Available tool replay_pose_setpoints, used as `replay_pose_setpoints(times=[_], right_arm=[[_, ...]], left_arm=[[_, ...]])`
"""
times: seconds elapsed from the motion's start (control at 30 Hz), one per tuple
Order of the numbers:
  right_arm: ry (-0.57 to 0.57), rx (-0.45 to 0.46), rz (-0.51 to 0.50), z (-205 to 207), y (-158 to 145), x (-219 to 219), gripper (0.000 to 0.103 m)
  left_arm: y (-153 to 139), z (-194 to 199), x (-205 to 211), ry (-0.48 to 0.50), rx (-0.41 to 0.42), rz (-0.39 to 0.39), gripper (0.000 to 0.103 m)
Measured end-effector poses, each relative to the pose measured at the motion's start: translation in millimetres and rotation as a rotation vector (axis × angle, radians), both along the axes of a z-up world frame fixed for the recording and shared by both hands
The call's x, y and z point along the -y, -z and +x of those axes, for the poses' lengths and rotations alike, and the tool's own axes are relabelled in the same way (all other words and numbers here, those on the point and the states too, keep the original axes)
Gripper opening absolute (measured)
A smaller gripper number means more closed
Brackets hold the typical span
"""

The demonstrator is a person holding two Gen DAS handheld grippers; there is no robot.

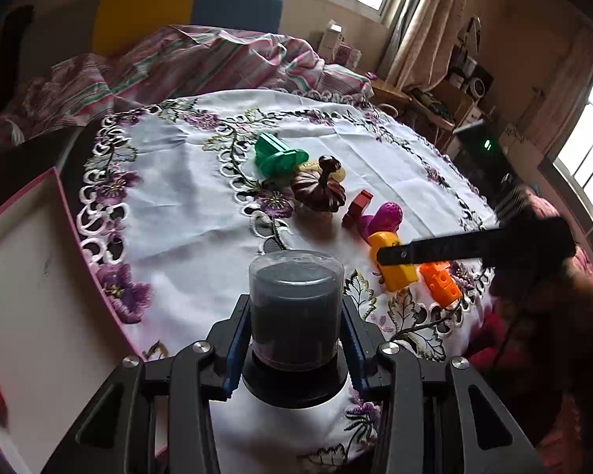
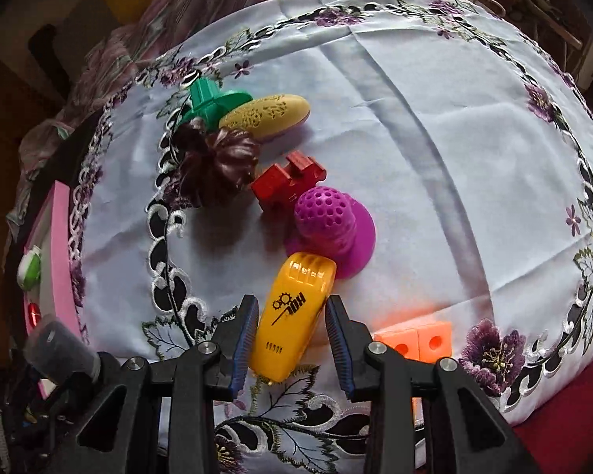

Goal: Organize rigid objects
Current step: 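Carry black cup toward tray with left tool while right tool grasps yellow piece, then lower the black cup into the tray and open the left tool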

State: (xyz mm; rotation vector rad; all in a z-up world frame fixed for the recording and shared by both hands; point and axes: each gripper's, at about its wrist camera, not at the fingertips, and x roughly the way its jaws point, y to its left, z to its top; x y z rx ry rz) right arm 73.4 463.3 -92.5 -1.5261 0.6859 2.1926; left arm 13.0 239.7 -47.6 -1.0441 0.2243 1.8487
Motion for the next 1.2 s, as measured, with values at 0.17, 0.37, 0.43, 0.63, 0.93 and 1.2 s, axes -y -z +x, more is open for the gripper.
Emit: replay_pose_setpoints(times=[0.17,0.37,0.43,0.63,0.93,1.2], right_arm=[[-0.103,0.017,0.093,-8.6,4.7,21.4,0.026],[-0.098,0.019,0.079,-6.8,7.8,15.9,0.025],[-0.103,0.021,0.089,-6.5,7.7,16.6,0.025],[-0.105,0.021,0.098,-5.7,7.6,16.9,0.025],[-0.104,0.018,0.099,-8.3,7.8,19.6,0.025],[-0.102,0.013,0.091,-8.6,7.1,17.5,0.025]], left_arm=[[-12.5,-7.8,31.2,-0.072,0.023,0.048,0.043],[-15.5,-24.5,79.0,-0.208,0.033,0.057,0.043],[-13.4,-32.7,98.5,-0.267,0.035,0.053,0.043],[-4.7,-72.7,154.8,-0.448,0.070,0.045,0.043],[2.2,-123.7,183.5,-0.572,0.122,0.049,0.043],[25.6,-158.3,180.5,-0.635,0.220,-0.014,0.044]])
